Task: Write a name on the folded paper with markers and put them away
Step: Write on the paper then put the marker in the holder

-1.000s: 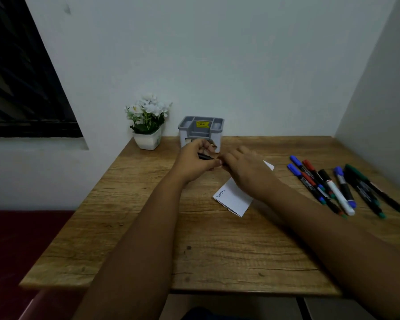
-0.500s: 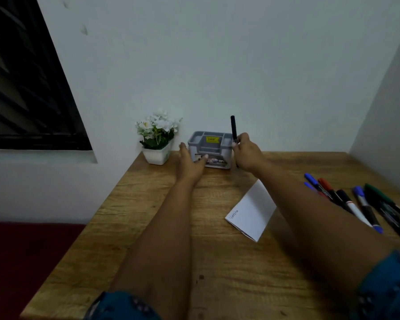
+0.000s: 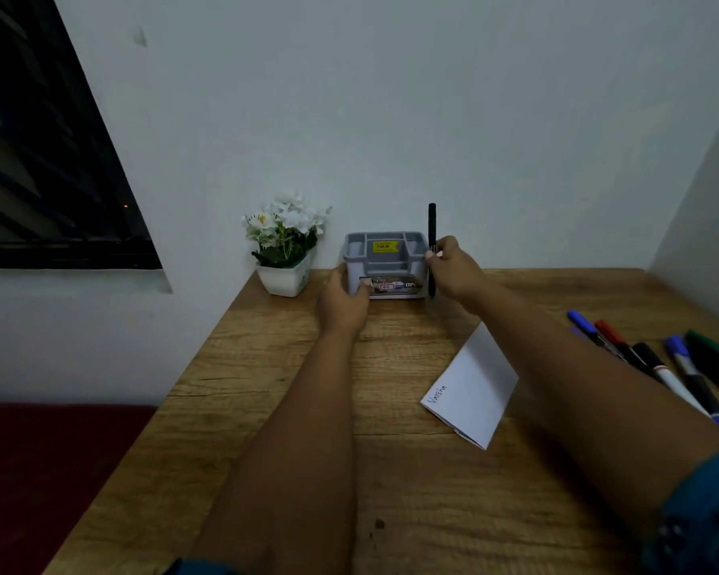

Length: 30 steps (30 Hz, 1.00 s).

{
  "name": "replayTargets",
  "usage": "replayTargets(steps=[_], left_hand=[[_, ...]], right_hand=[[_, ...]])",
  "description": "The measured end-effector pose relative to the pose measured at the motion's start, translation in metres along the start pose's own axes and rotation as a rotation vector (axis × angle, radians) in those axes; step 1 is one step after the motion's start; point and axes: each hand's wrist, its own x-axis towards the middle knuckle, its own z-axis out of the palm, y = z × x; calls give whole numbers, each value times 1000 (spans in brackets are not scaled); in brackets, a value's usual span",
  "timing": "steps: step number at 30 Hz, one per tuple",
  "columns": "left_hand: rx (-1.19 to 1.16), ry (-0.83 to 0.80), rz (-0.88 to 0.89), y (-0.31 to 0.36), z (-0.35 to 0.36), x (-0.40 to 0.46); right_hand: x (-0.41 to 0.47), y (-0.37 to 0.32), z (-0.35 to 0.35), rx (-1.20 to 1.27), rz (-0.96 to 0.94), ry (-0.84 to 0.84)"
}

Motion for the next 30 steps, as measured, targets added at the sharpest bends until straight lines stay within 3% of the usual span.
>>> replayTargets(steps=[5,8,13,16,19,27,30], left_hand=[[32,64,-10,1,-3,0],[6,58,-19,1,-3,-1],[14,32,58,1,1,-4],[59,47,79,2,0,-4],[76,46,101,2,0,-3],[55,5,98,-1,-1,-2],[64,3,79,-1,0,-1]], right_hand=[[12,-29,0,136,-225,296],[19,-58,13,238,-310,216],[27,-86,31,132,-575,264],[31,-85,37,34,-646,152],[34,-80,46,-231,-651,3],[45,-77,59,-465,-416,108],[47,-82,56,-542,-342,44]])
